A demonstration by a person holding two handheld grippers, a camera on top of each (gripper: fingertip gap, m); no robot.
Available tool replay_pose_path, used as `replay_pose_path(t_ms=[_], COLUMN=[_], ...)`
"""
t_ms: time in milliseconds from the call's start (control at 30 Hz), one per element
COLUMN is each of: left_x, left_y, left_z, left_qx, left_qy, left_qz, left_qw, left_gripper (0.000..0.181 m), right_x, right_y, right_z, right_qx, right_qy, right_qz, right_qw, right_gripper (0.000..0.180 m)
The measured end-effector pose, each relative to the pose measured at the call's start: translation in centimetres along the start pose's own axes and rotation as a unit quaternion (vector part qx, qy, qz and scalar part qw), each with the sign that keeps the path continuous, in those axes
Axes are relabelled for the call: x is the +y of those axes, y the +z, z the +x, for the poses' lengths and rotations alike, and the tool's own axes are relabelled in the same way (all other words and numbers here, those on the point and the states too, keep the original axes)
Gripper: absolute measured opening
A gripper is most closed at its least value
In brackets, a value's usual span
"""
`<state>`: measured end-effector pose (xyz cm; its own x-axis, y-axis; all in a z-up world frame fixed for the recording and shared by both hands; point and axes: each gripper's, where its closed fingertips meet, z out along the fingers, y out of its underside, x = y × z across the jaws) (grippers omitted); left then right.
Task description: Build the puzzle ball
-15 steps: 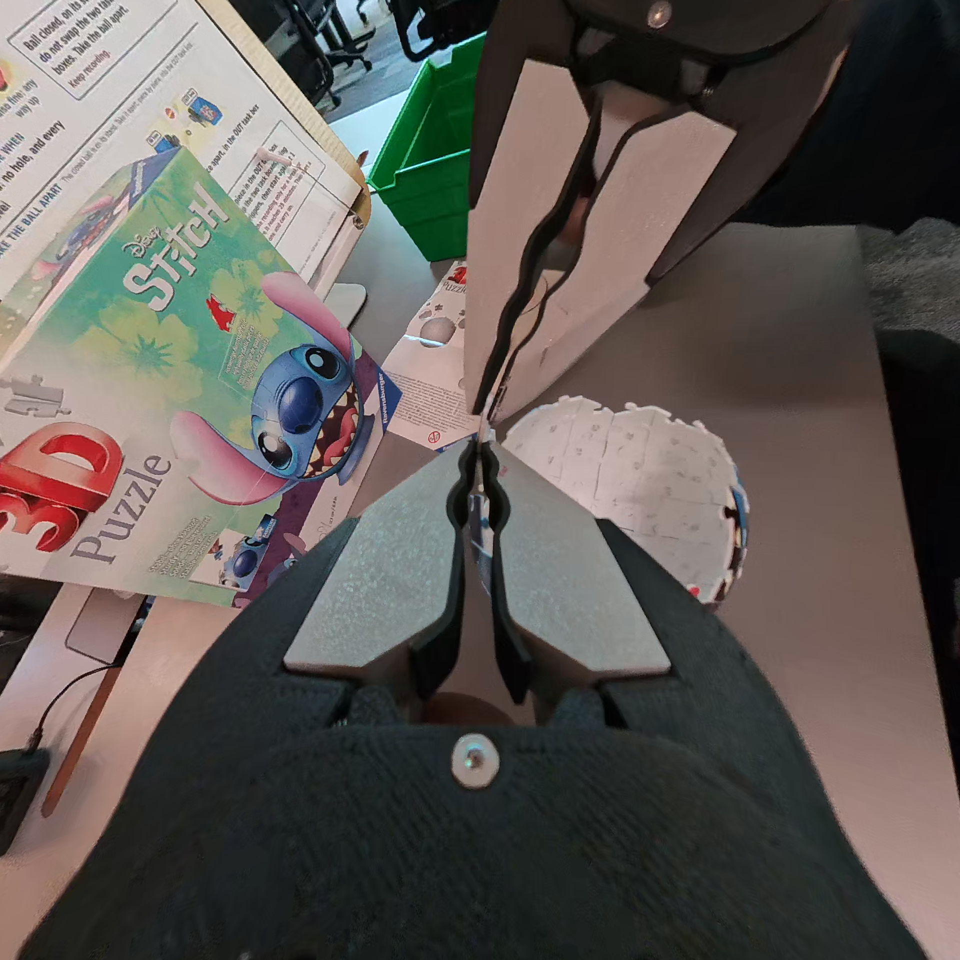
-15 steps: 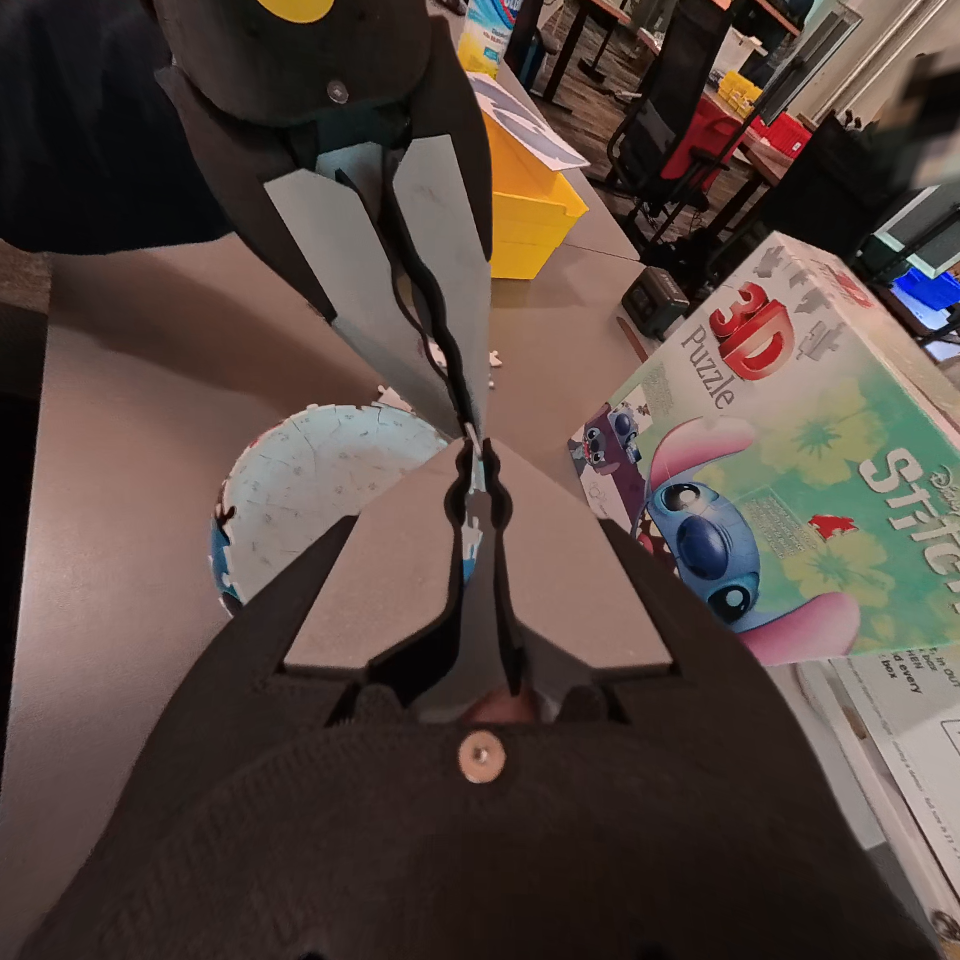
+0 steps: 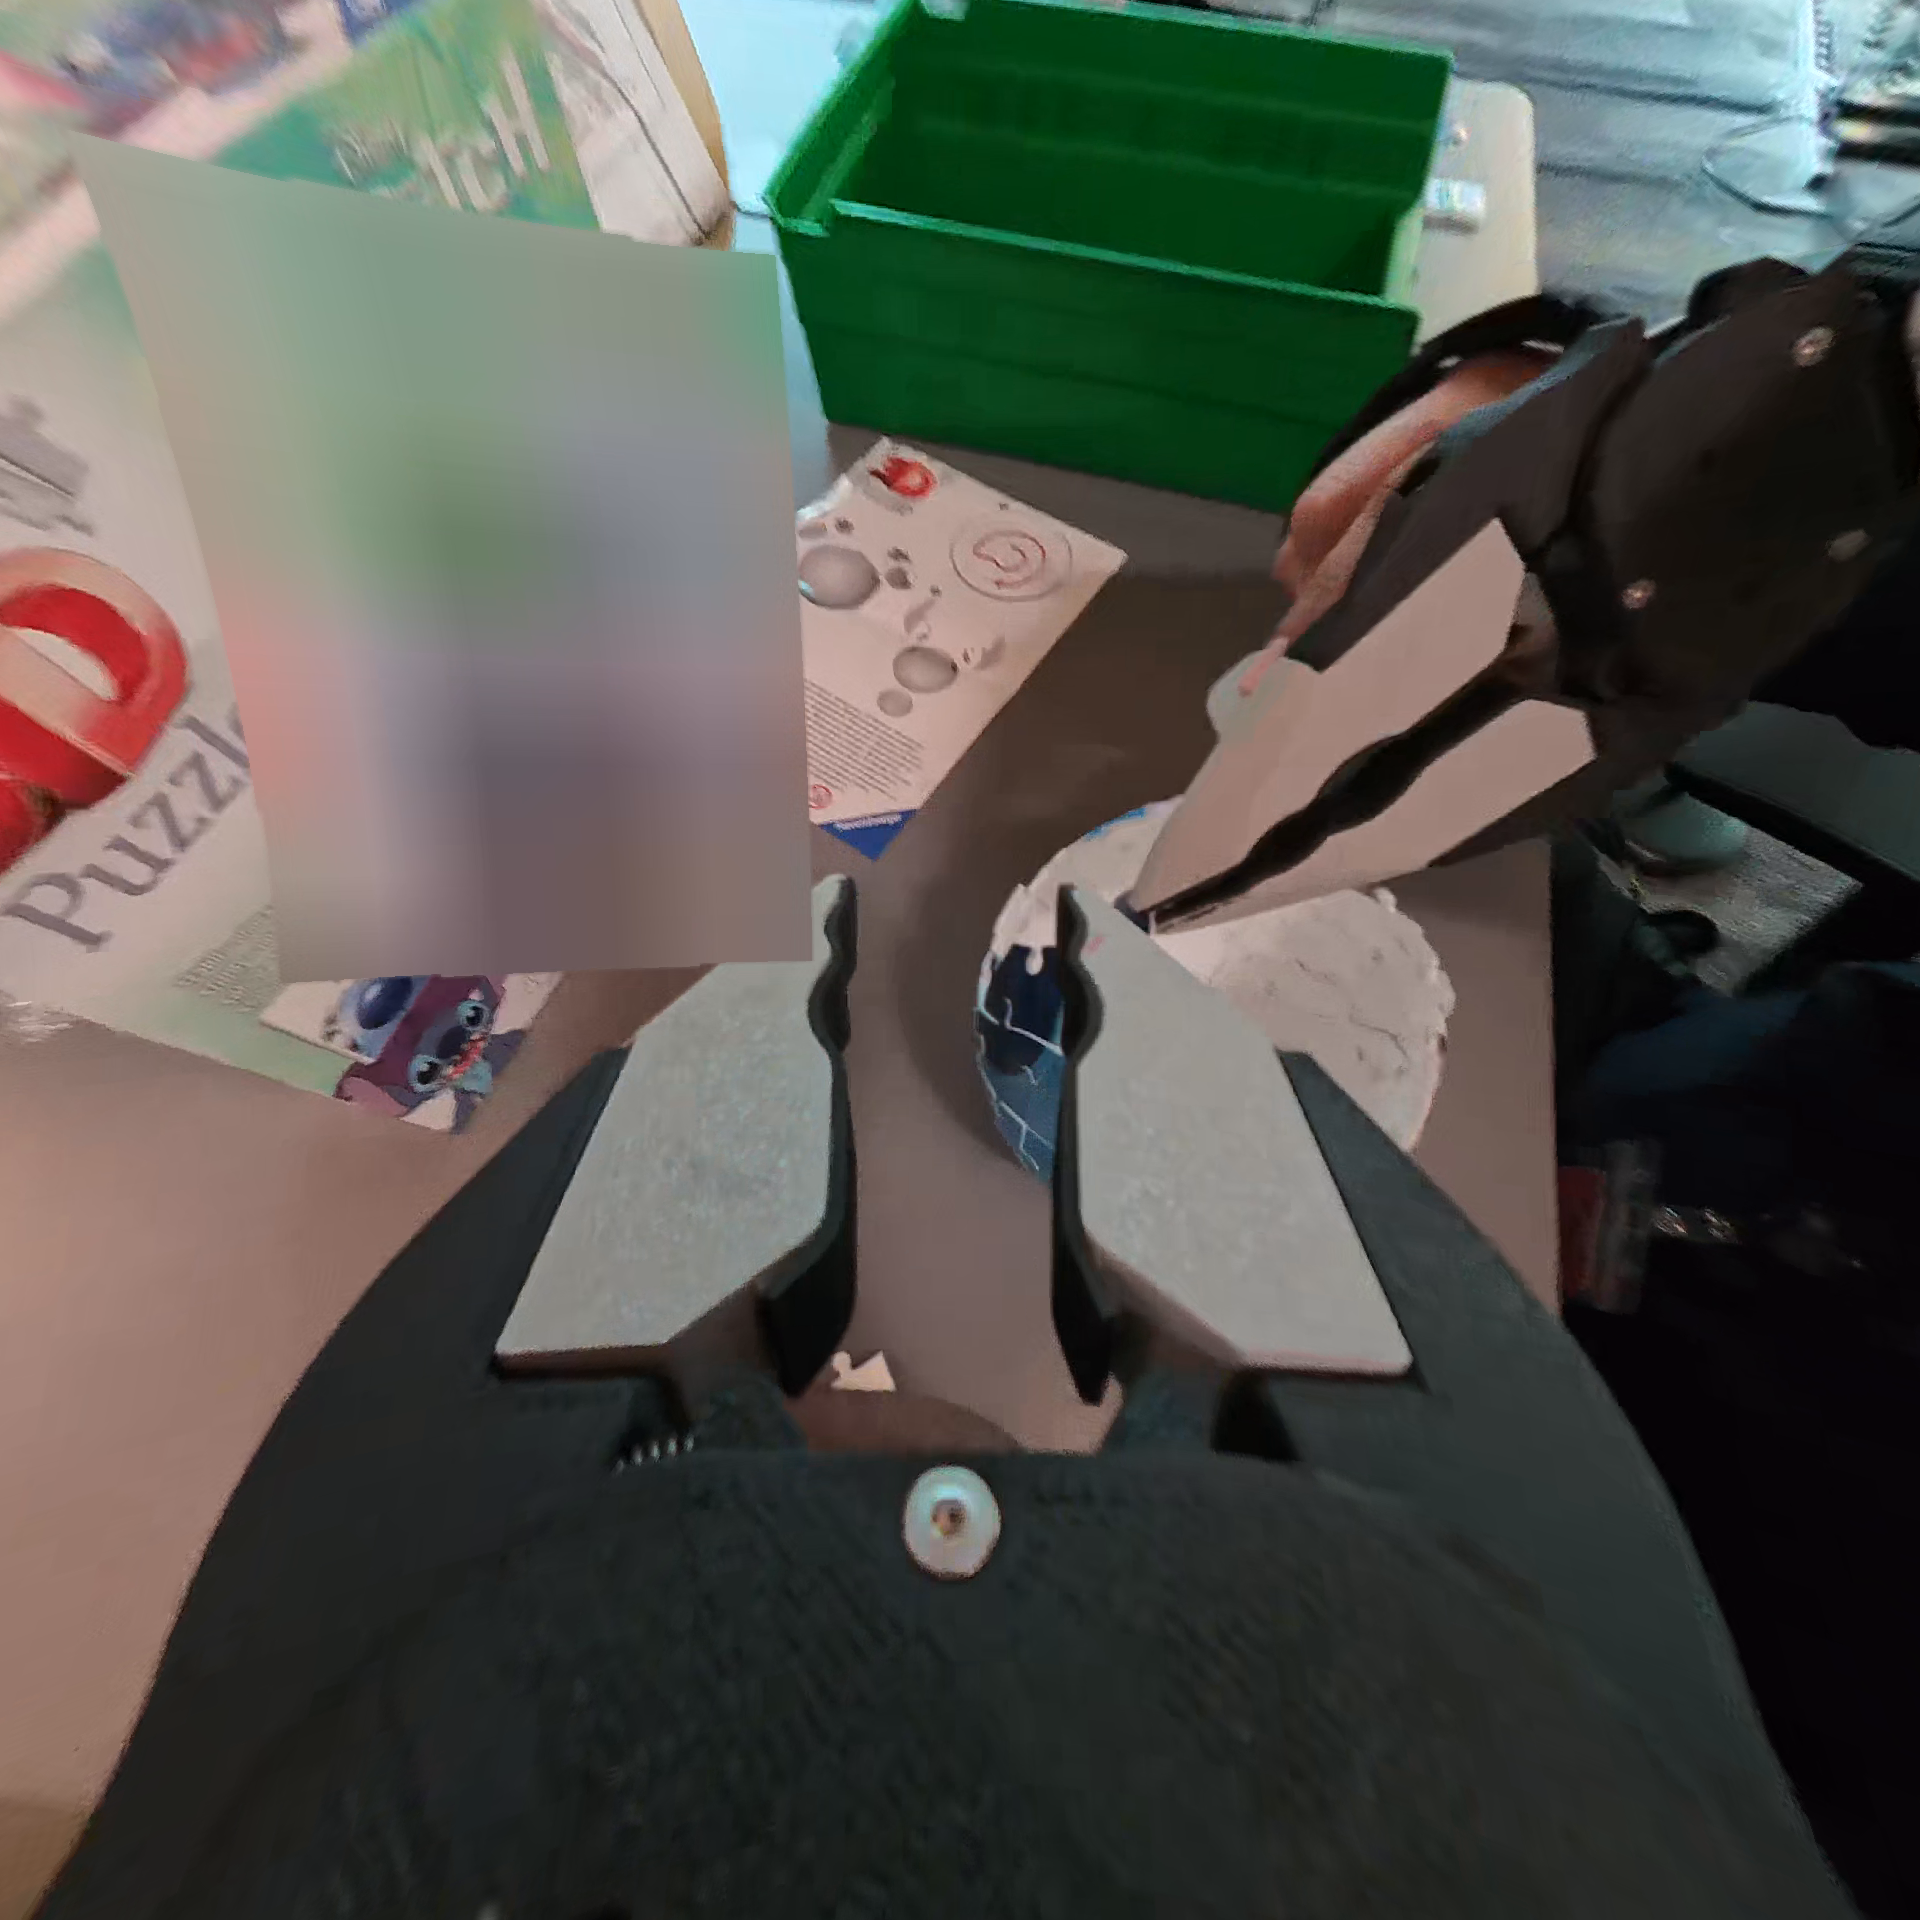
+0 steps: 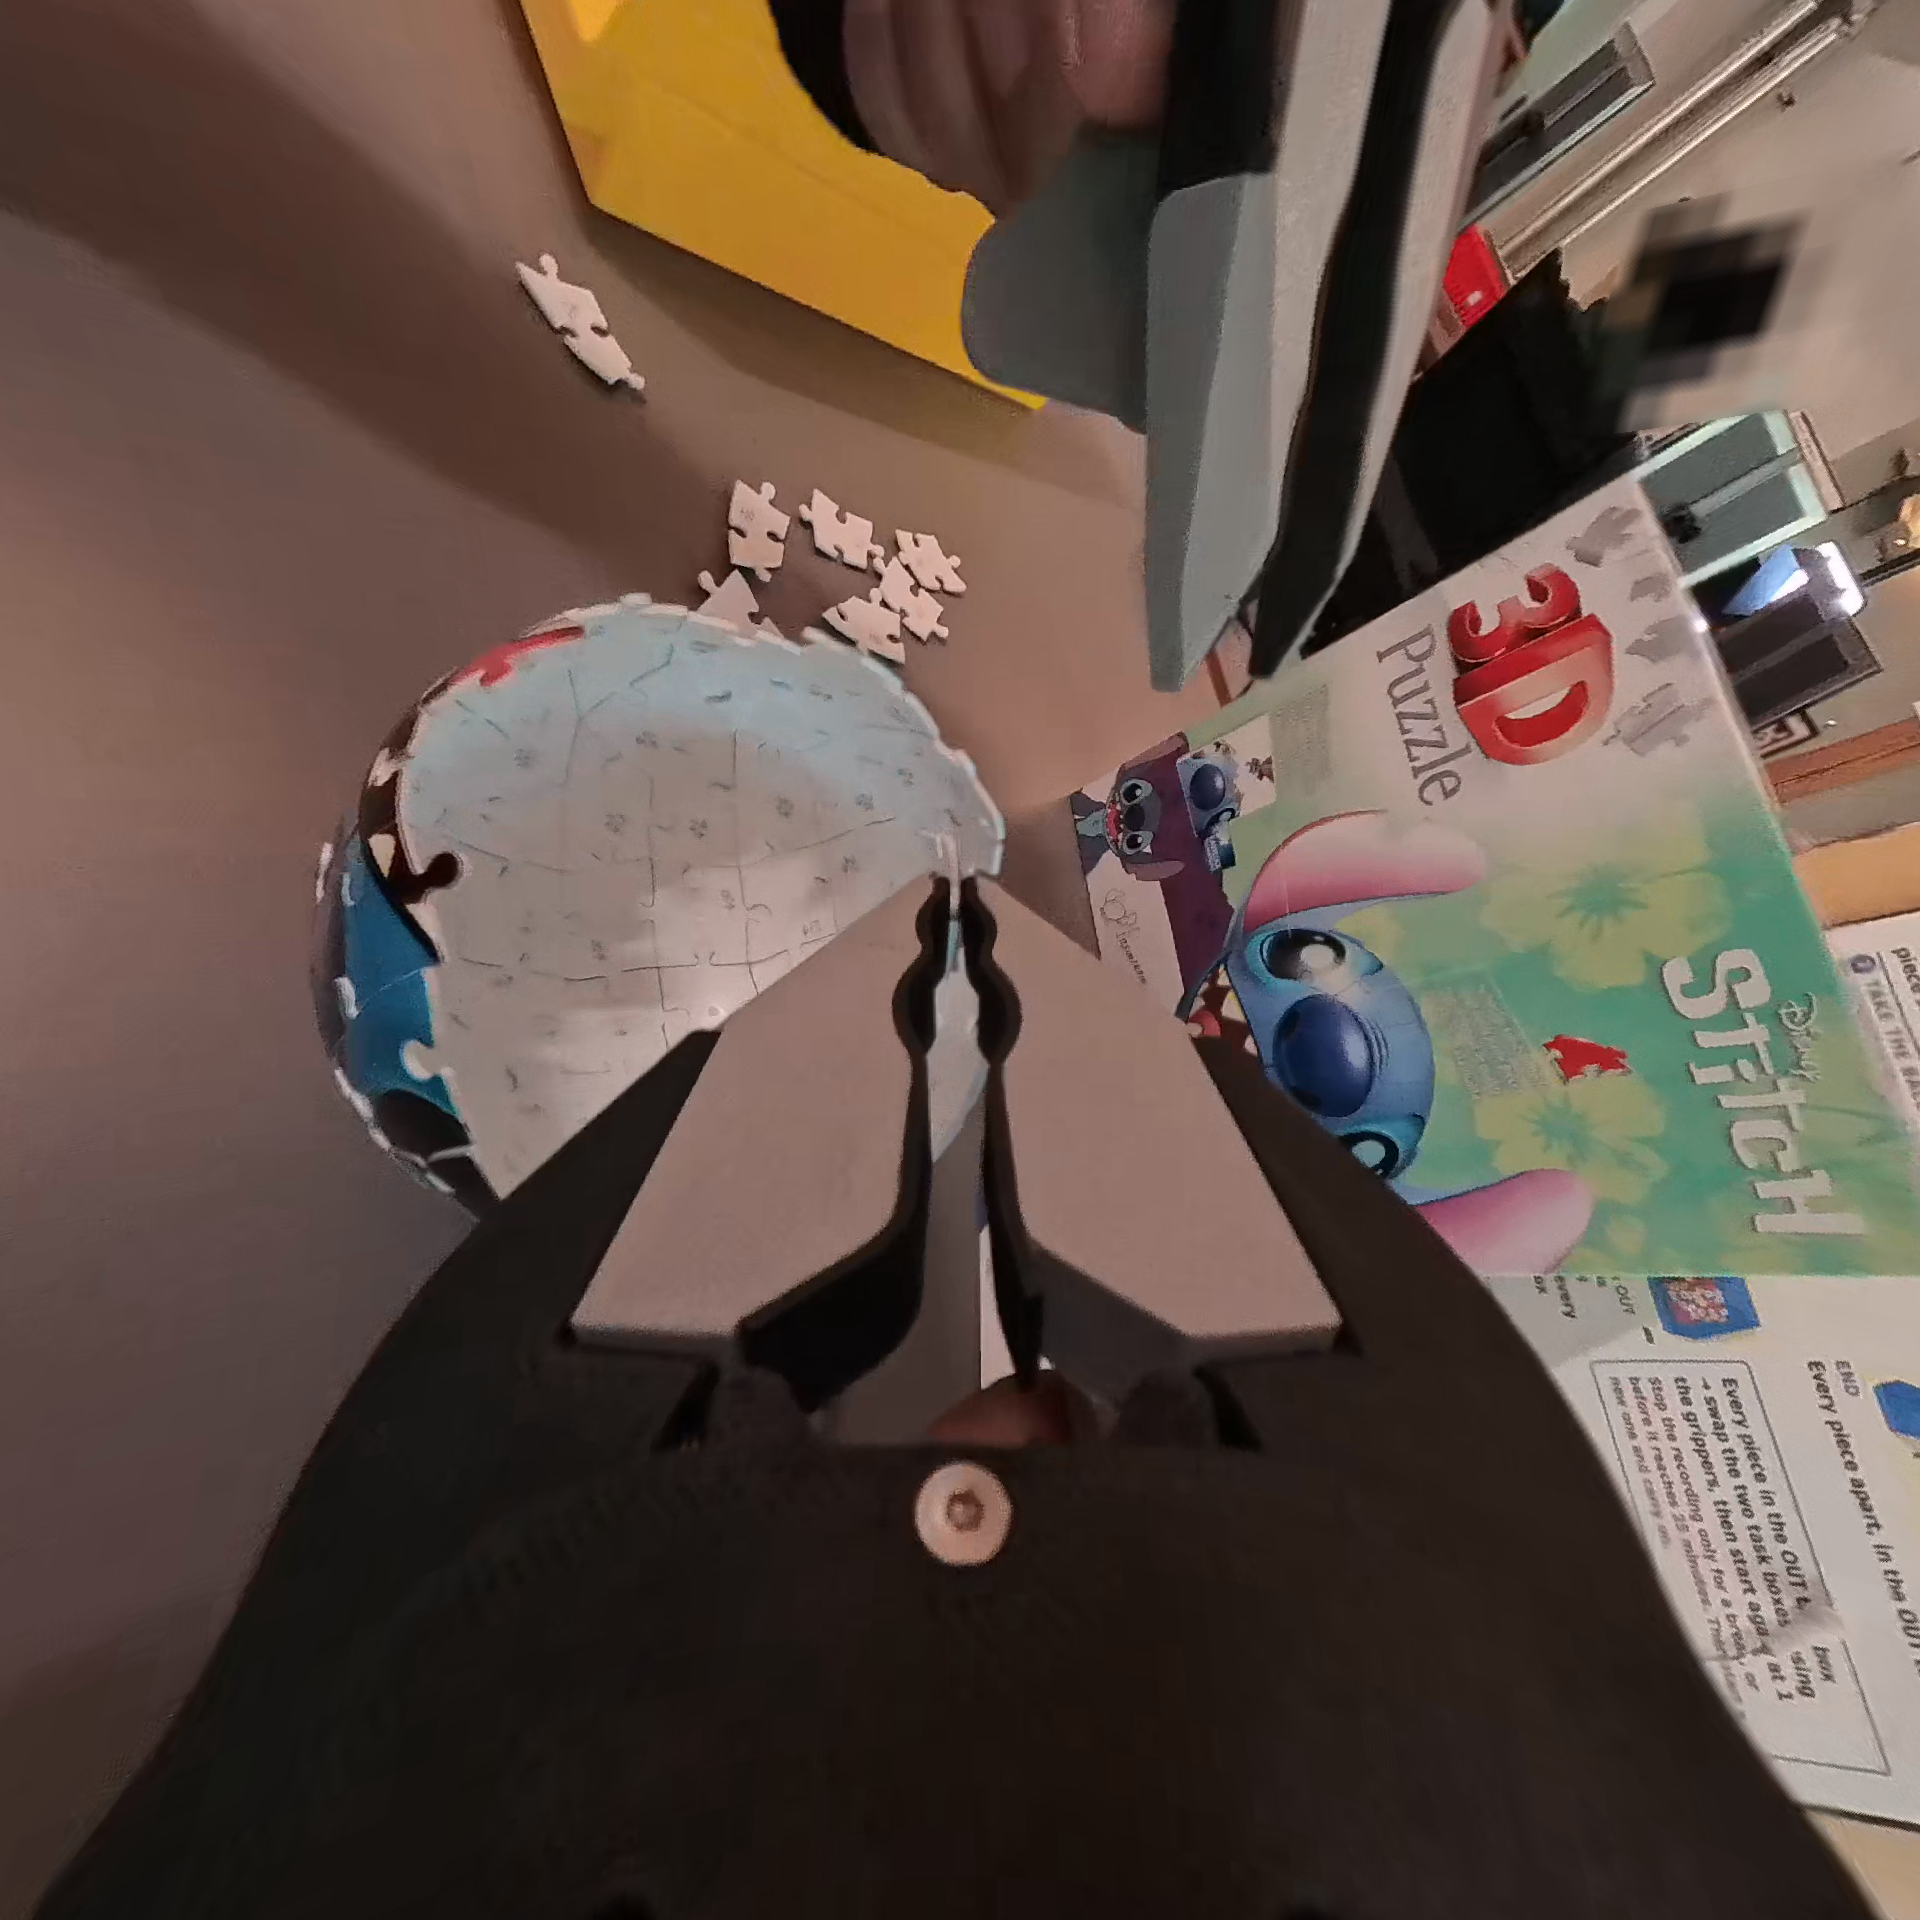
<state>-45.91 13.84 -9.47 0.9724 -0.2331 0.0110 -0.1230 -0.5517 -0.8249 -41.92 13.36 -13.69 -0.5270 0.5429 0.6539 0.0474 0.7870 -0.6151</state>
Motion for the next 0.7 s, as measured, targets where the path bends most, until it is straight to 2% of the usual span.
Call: replay_pose_path(t_ms=[200, 267, 367, 500, 700], left_x=[1.7, 2.5, 3.5, 4.4, 3.0], left_y=[1.3, 1.7, 2.2, 2.5, 2.3], left_z=[2.0, 2.0, 2.4, 3.3, 3.7], left_qx=[0.137, 0.142, 0.146, 0.176, 0.253], left_qy=[-0.012, 0.017, 0.054, 0.083, 0.043], left_qz=[-0.083, -0.109, -0.145, -0.192, -0.178], left_qw=[0.987, 0.984, 0.977, 0.962, 0.950], left_gripper=[0.044, 0.047, 0.061, 0.062, 0.062], right_x=[0.1, 0.3, 0.8, 0.9, 1.3], right_y=[0.5, 0.7, 1.0, 1.4, 1.9], right_z=[-0.2, -0.1, -0.1, -0.1, 0.1], right_qx=[0.005, 0.019, 0.042, 0.057, 0.061], right_qy=[0.017, 0.012, -0.005, -0.009, 0.020], right_qz=[-0.002, -0.015, -0.033, -0.035, -0.035], right_qw=[1.000, 1.000, 0.999, 0.998, 0.997], right_gripper=[0.000, 0.000, 0.000, 0.000, 0.000])
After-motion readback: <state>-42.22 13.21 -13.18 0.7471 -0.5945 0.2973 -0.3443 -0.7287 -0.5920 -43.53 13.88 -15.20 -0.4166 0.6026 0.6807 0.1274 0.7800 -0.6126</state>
